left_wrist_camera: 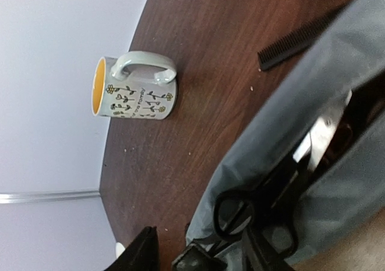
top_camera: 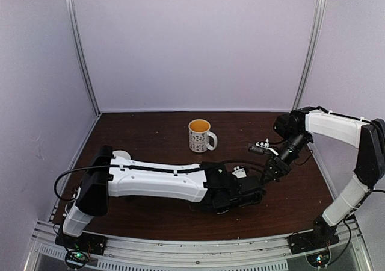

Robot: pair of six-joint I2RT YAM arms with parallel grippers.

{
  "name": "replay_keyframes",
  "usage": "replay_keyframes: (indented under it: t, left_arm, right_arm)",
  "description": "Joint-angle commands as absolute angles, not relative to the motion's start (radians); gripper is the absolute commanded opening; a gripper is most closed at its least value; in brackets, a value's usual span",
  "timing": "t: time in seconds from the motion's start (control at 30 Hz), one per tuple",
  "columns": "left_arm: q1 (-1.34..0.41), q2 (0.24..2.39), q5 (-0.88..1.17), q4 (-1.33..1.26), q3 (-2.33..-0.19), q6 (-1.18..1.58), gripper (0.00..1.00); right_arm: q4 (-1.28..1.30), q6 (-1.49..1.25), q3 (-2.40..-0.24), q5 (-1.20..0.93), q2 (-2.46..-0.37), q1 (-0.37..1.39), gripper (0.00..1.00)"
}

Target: Sort the hair-cutting tools

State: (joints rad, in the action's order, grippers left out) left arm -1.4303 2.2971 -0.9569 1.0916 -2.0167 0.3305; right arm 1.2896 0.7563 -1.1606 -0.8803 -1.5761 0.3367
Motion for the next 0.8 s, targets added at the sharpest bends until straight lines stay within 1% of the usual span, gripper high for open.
replay_keyframes:
  t: [0.0, 0.03, 0.1, 0.23, 0.3, 0.33, 0.57, 0.63, 0.77]
  left_arm:
    - [-1.41, 2.06, -0.788, 0.97, -1.883, 0.237, 0.58]
    - [-1.403, 2.01, -0.718, 0.922, -1.838, 0.193, 0.61]
    - [-1.374, 1.922, -0.573, 0.863, -1.763, 0.138, 0.62]
    - [-1.275, 1.81, -0.1, 0.761, -1.633, 0.031, 0.51]
    - [-1.21, 1.804, 0.069, 0.729, -1.608, 0.039, 0.42]
    - [-1.188, 1.812, 0.129, 0.723, -1.61, 0.058, 0.39]
    - [-1.013, 1.923, 0.373, 0.773, -1.685, 0.205, 0.41]
    - [-0.985, 1.948, 0.422, 0.777, -1.693, 0.227, 0.38]
    - [-0.962, 1.985, 0.444, 0.803, -1.709, 0.235, 0.35]
  right_arm:
    - [1.299, 0.773, -1.192, -0.913, -1.584, 0.332, 0.01]
    - [1.298, 0.773, -1.193, -0.913, -1.587, 0.333, 0.01]
    - [1.299, 0.776, -1.196, -0.912, -1.591, 0.333, 0.01]
    - [1.306, 0.786, -1.204, -0.912, -1.6, 0.333, 0.01]
    - [1.31, 0.789, -1.207, -0.912, -1.604, 0.333, 0.02]
    - [1.31, 0.791, -1.208, -0.912, -1.606, 0.333, 0.02]
    - [1.313, 0.799, -1.209, -0.908, -1.616, 0.332, 0.01]
    - [1.314, 0.801, -1.209, -0.907, -1.619, 0.333, 0.02]
    - [1.321, 0.804, -1.212, -0.908, -1.626, 0.333, 0.02]
